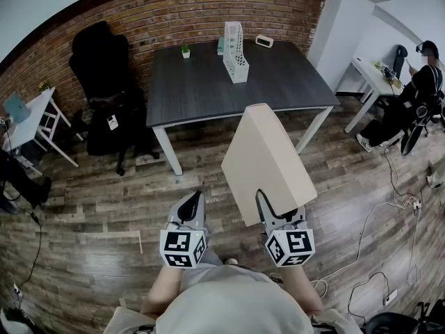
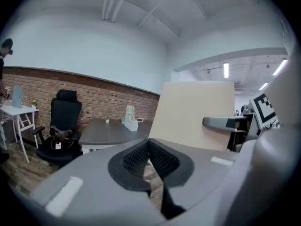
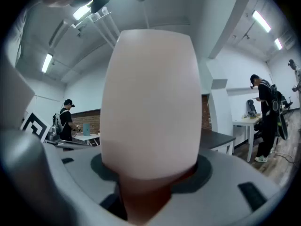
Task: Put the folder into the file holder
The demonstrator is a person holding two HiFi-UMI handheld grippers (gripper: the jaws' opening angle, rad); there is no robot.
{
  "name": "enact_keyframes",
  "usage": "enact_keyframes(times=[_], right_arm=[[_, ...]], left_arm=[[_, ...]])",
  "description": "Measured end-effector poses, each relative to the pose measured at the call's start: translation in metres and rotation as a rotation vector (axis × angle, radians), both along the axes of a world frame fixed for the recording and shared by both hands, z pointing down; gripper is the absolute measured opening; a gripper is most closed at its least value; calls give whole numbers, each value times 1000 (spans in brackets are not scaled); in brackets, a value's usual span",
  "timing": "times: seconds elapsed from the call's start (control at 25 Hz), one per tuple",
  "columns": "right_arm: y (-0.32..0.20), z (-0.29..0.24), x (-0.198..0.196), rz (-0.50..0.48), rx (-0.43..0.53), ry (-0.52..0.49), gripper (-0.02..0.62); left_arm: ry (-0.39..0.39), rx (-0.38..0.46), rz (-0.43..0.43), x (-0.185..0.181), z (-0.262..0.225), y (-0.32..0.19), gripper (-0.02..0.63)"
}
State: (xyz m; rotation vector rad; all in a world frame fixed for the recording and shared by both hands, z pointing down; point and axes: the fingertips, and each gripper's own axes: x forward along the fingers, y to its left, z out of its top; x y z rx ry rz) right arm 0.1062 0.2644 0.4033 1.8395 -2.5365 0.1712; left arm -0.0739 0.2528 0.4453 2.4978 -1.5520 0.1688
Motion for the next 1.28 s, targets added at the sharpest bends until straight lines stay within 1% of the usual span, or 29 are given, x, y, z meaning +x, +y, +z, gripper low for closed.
enact_keyframes(times=[0.12,0.28,0.72,1.0,1.12,1.28], right_arm=[[11,-3,8,15,13,28,268],[20,-6,11,14,16,29,270],[30,-4,14,-11,19,54,268],[32,-2,30,13,7,26,273],[34,-2,33,16,8,33,275],[32,-3,33,11,10,15,275]], left_arm=[[15,22,-4,2,-6,4,11],[20,33,6,4,-9,11,11],[18,23,13,15,-4,24,11],[26,22,7,22,-1,34,11],[27,16,5,23,-1,36,11],[38,3,6,22,0,34,11]])
